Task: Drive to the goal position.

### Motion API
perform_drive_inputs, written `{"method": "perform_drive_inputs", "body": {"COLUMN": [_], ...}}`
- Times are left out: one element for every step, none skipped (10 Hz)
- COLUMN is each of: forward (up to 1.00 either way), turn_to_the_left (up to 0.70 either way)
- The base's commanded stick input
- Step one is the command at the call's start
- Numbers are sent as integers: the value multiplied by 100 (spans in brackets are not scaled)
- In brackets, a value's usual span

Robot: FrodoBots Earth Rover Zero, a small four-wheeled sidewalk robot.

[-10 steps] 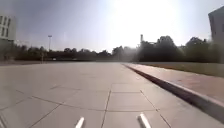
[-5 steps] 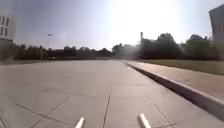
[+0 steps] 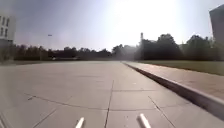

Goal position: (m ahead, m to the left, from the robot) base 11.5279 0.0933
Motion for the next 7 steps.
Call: {"method": "perform_drive_inputs", "body": {"forward": [70, 70, 70, 70, 70, 70, 70], "turn_to_the_left": [1, 1, 1, 1, 1, 1, 1]}}
